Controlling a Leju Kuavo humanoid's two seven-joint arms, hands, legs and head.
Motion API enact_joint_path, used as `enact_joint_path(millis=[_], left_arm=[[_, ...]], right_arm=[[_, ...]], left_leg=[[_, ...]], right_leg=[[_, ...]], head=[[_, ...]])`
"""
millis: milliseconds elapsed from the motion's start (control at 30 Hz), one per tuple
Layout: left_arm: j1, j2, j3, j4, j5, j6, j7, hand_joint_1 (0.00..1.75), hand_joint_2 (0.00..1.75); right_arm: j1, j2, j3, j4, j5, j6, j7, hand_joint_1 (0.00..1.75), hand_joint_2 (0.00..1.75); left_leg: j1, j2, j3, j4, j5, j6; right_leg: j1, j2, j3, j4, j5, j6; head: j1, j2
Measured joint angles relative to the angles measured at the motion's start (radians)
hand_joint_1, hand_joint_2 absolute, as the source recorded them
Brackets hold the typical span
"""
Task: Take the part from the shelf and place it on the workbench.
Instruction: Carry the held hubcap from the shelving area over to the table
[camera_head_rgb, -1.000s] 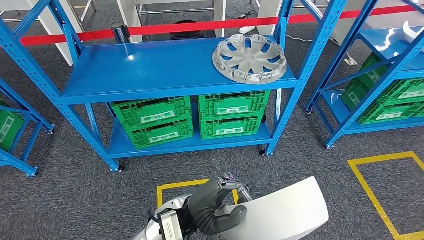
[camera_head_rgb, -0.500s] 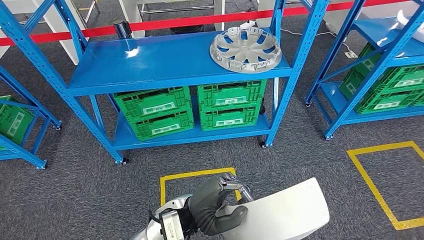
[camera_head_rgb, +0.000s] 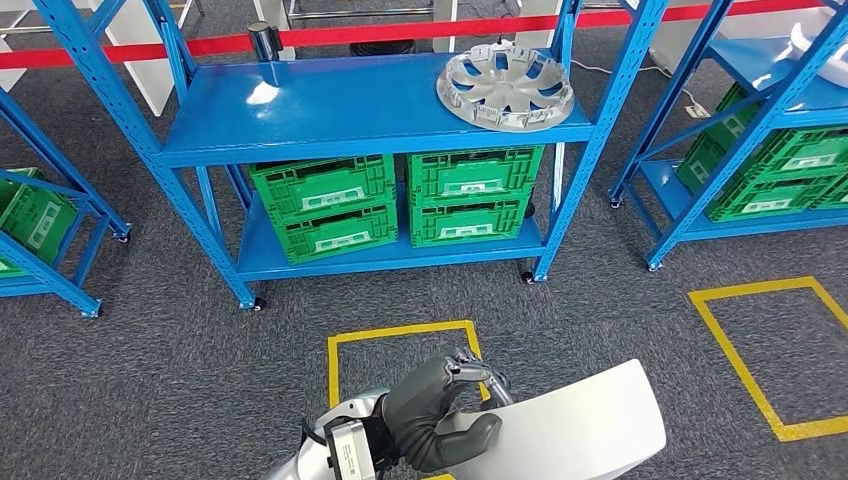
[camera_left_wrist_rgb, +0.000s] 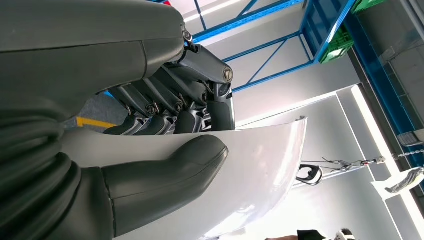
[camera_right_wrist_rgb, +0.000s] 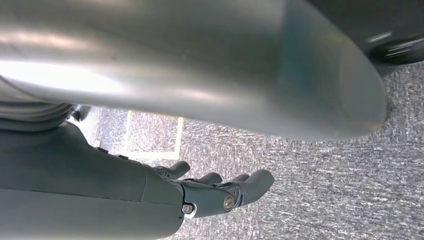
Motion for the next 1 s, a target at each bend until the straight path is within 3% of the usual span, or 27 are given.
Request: enact_joint_path(millis=[67,100,133,233,267,367,433,1000], left_arm=[[-0.001,-0.003,0.0,0.0,0.003,-0.001,0.002,1.75,1.75],[-0.001,-0.005,0.0,0.0,0.003,-0.001,0.002,1.75,1.75],[-0.001,-0.005,-0.001,0.0,0.002,-0.002,0.004,1.75,1.75],[-0.001,-0.006,-0.001,0.001,-0.005,-0.002,0.009,1.75,1.75],[-0.001,-0.006,-0.002,0.001,-0.009,-0.001,0.011,1.75,1.75],[0.0,-0.006,-0.008,0.001,-0.02,-0.001,0.013,1.75,1.75],[0.0,-0.006,-0.011,0.001,-0.024,-0.001,0.015,1.75,1.75],[-0.004,-0.006,-0.019,0.005,-0.038,-0.011,0.035,1.75,1.75]], right_arm=[[-0.002,0.0,0.0,0.0,0.0,0.0,-0.001,0.0,0.0],[-0.002,0.0,0.0,0.0,0.0,0.0,-0.002,0.0,0.0],[-0.002,0.0,0.0,0.0,0.001,0.0,-0.002,0.0,0.0],[0.001,0.001,0.0,0.0,0.001,0.0,-0.006,0.0,0.0],[0.001,0.001,0.0,0.0,0.001,0.0,-0.008,0.0,0.0],[0.001,0.002,0.0,0.0,0.002,0.0,-0.007,0.0,0.0],[0.001,0.002,0.0,0.0,0.003,0.0,-0.004,0.0,0.0],[0.001,0.009,-0.004,0.0,0.004,0.0,0.004,0.0,0.0]], left_leg=[[-0.003,0.0,-0.008,0.005,0.008,-0.009],[-0.004,0.0,-0.01,0.006,0.011,-0.014],[-0.006,0.0,-0.011,0.006,0.01,-0.014],[-0.008,0.0,-0.012,0.002,0.011,0.008],[-0.008,0.0,-0.012,0.0,0.017,0.008],[-0.006,0.0,-0.012,-0.007,0.033,-0.014],[-0.005,0.0,-0.012,-0.009,0.038,-0.021],[-0.004,0.0,-0.016,-0.009,0.039,-0.027]], right_leg=[[0.006,0.001,0.082,-0.126,0.001,-0.011],[0.009,0.001,0.098,-0.156,-0.007,-0.016],[0.01,0.001,0.1,-0.164,-0.008,-0.018],[0.009,0.0,0.097,-0.169,-0.003,-0.024],[0.01,0.0,0.095,-0.168,-0.001,-0.027],[0.012,0.0,0.089,-0.166,0.004,-0.036],[0.013,-0.001,0.088,-0.165,0.006,-0.038],[0.011,0.0,0.084,-0.164,0.007,-0.035]], head=[[0.0,0.0],[0.0,0.0],[0.0,0.0],[-0.001,0.0],[-0.001,0.0],[-0.002,0.0],[-0.002,0.0],[-0.001,0.0]])
